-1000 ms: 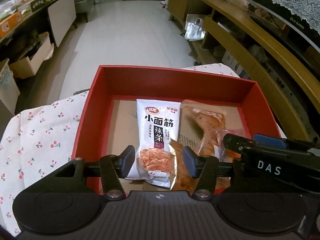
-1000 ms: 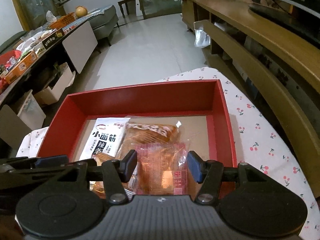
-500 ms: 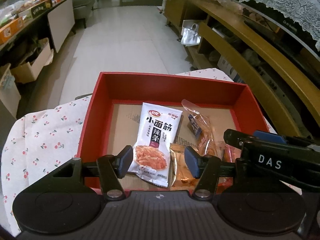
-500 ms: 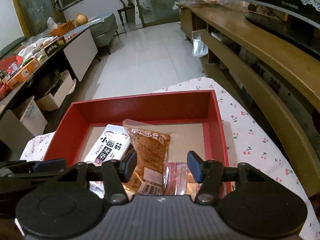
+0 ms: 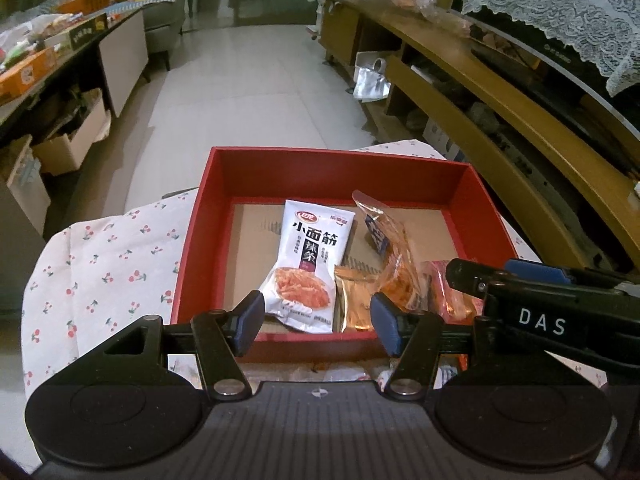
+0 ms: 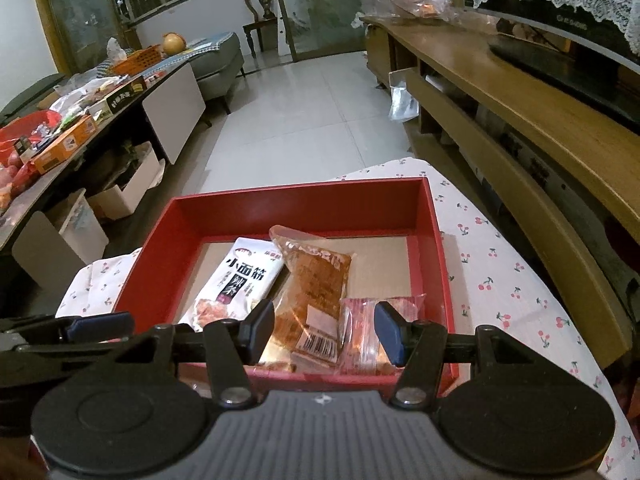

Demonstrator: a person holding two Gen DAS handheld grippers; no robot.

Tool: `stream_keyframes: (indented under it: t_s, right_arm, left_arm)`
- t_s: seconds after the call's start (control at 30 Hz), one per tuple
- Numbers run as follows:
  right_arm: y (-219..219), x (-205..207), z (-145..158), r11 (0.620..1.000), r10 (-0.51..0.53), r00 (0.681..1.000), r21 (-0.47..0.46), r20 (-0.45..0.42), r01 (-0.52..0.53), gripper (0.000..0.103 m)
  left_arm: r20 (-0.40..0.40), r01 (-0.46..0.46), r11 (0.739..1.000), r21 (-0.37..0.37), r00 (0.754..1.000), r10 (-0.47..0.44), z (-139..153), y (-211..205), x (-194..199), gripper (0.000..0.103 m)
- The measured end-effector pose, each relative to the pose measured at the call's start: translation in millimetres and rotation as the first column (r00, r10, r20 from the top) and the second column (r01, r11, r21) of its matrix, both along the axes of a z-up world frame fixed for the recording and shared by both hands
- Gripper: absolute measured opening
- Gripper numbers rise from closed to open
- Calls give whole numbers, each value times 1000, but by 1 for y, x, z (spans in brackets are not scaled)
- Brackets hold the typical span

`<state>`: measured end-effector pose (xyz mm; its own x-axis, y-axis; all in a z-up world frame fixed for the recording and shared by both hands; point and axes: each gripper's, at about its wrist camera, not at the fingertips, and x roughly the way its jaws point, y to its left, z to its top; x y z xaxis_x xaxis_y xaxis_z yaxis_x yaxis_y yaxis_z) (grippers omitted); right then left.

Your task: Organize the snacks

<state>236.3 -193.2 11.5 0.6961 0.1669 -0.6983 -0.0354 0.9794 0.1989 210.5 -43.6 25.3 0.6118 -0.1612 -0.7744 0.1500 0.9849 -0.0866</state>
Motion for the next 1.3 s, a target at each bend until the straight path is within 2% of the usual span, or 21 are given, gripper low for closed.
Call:
stream_keyframes:
  t_s: [0.33,0.73,1.07,1.23,1.3]
  right_arm:
    - [2,-24,3,1000,22,1000,13,-2,-22,63]
    - [18,-55,-1,995,96,994,27,-43,-95,63]
    - [20,-63,-8,993,116,990,38,-80,-113,63]
    - [16,-63,-8,993,114,990,42,-84,-110,63]
    - [10,-63,-9,994,105,991,45,-87,-102,63]
  left_arm:
    - [5,13,1000,2,1000,-13,3,7,-24,69]
    - [-54,21,1000,8,998,-21,-8,32,-56,75]
    - [-113,-40,999,-7,993,39,-23,47,-46,75]
    - [-134,-56,998,23,989,58,-34,39,-32,78]
    - [-141,-71,996,48,987,77,-40,39,-26,82]
